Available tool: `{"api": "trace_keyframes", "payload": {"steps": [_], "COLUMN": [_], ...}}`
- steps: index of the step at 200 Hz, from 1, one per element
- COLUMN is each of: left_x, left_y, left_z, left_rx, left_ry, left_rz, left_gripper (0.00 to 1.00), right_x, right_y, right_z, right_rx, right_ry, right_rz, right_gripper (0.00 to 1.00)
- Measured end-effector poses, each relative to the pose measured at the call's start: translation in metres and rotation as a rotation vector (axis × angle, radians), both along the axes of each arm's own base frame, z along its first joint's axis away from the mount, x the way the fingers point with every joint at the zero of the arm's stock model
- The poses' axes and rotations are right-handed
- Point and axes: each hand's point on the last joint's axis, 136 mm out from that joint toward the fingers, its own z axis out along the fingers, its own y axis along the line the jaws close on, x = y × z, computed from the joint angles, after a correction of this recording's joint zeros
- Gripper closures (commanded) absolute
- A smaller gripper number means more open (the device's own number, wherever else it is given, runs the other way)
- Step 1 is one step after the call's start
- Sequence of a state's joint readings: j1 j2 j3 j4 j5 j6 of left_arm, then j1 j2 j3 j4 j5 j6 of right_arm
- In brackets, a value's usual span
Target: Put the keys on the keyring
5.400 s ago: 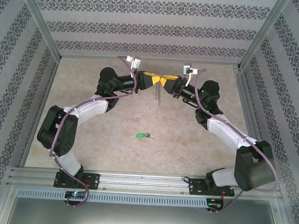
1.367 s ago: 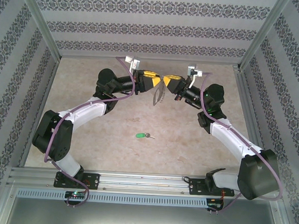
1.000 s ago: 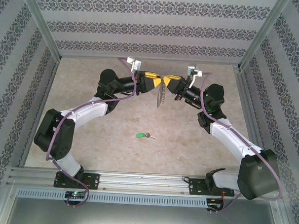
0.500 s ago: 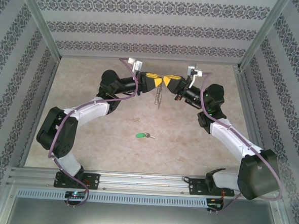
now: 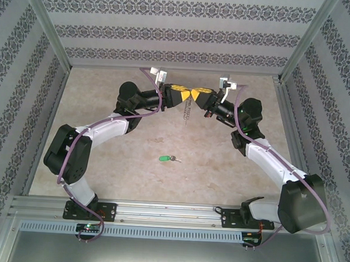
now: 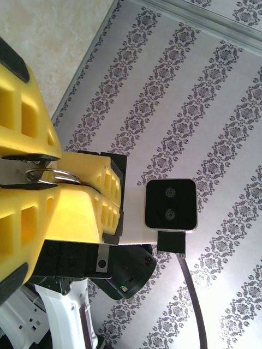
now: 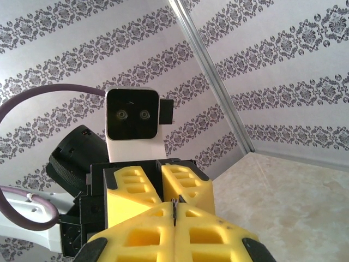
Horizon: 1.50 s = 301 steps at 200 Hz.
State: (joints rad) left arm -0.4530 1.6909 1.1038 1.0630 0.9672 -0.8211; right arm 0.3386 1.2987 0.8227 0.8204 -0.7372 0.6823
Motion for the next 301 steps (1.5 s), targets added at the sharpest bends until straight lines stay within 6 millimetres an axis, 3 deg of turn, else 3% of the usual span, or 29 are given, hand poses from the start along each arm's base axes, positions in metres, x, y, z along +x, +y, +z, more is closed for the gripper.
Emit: {"api": "trace_keyframes", "payload": {"steps": [41, 51, 66, 86, 99, 136, 152, 255, 301], "left_x": [-0.002, -0.002, -0.002, -0.004, -0.006, -0.006, -0.008, -0.025, -0.034], "left_y": [-0.002, -0.002, -0.002, -0.002, -0.003, -0.009, -0.01, -0.005, -0.002], "left_z": [0.001, 0.001, 0.001, 0.0, -0.001, -0.016, -0.021, -0.017, -0.038], "left_rx": [-0.005, -0.006, -0.006, -0.001, 0.011, 0.125, 0.196, 0.519, 0.571], "left_ry": [0.003, 0.003, 0.006, 0.003, -0.006, -0.037, -0.065, -0.238, -0.187], "left_rz": [-0.007, -0.008, -0.008, -0.019, -0.03, -0.05, -0.054, -0.155, -0.219], "left_gripper": [1.0, 1.0, 1.0, 1.0, 1.0, 1.0, 1.0, 1.0, 1.0], "right_x": [0.001, 0.001, 0.002, 0.005, 0.011, 0.024, 0.022, -0.011, -0.018], "right_y": [0.0, 0.0, 0.0, -0.005, -0.015, -0.059, -0.066, -0.036, -0.02], "right_z": [-0.001, -0.001, -0.001, -0.001, 0.0, 0.005, 0.002, -0.022, -0.037], "right_rx": [-0.001, 0.0, 0.002, 0.007, 0.012, 0.033, 0.034, -0.031, -0.065], "right_ry": [0.003, 0.002, 0.007, 0.016, 0.023, 0.034, 0.045, 0.1, 0.12], "right_rz": [-0.002, -0.003, -0.004, -0.016, -0.043, -0.153, -0.165, 0.059, 0.135], "right_gripper": [1.0, 1.0, 0.76, 0.61, 0.58, 0.56, 0.56, 0.57, 0.57]}}
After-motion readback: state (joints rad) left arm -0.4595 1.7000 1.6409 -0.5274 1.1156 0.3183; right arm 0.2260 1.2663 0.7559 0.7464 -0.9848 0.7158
